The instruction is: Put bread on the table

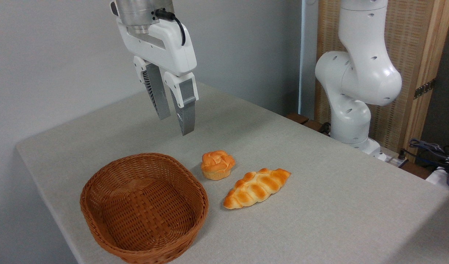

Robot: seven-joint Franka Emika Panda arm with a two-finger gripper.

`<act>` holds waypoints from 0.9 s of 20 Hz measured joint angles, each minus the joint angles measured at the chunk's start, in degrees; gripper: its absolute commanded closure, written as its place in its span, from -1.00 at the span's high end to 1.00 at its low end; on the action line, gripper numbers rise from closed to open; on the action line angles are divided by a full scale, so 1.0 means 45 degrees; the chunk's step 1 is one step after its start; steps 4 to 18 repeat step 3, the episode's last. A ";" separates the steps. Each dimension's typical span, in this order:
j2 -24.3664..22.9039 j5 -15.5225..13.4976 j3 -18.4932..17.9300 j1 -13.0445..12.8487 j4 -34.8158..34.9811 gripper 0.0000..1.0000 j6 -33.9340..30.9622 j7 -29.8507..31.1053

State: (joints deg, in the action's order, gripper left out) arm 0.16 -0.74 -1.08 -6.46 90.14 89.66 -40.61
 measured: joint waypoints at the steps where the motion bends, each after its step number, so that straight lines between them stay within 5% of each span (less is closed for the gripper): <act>1: 0.0001 0.0002 0.0001 -0.0005 -0.0002 1.00 0.0000 0.0004; 18: 0.0001 0.0005 0.0000 -0.0002 -0.0021 1.00 0.0000 0.0004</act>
